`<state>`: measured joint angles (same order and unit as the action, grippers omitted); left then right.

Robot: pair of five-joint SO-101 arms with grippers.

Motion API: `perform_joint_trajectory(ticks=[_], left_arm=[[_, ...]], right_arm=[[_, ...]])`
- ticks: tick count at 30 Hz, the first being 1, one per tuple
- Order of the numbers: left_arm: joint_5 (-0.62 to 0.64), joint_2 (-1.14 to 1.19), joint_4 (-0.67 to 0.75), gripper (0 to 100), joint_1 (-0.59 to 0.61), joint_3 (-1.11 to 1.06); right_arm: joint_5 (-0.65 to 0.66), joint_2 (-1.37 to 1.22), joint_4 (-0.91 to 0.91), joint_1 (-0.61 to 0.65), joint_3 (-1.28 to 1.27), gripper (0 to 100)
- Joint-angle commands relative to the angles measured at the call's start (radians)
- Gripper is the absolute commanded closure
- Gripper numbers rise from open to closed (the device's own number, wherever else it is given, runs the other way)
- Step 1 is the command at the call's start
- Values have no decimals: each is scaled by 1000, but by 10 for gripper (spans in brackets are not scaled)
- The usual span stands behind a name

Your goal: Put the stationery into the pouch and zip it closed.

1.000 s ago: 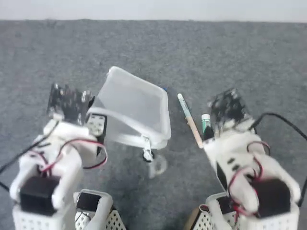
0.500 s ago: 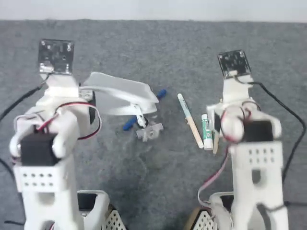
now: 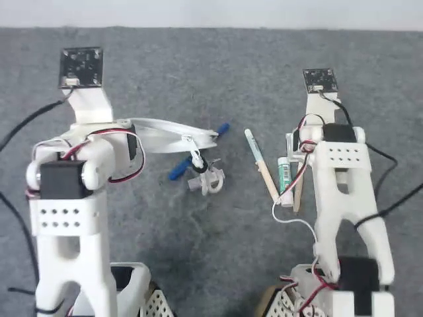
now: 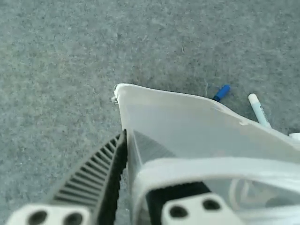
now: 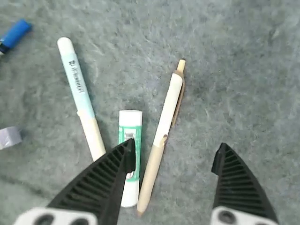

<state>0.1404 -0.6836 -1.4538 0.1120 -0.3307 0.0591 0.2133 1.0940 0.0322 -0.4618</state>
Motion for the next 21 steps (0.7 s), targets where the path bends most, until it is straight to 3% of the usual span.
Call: perform_joint_trajectory(ticks=[1, 6, 11, 21], left_arm=[[18, -5, 35, 990, 3, 12], [18, 0, 34, 990, 3, 10], [18, 2, 29, 990, 3, 10], [20, -5, 34, 989, 3, -10]], right_arm=[[-9, -21, -51, -13, 14, 746], [-11, -88, -157, -15, 14, 757], [-9, -185, -219, -8, 55, 851], [-5, -358, -217, -16, 186, 842]])
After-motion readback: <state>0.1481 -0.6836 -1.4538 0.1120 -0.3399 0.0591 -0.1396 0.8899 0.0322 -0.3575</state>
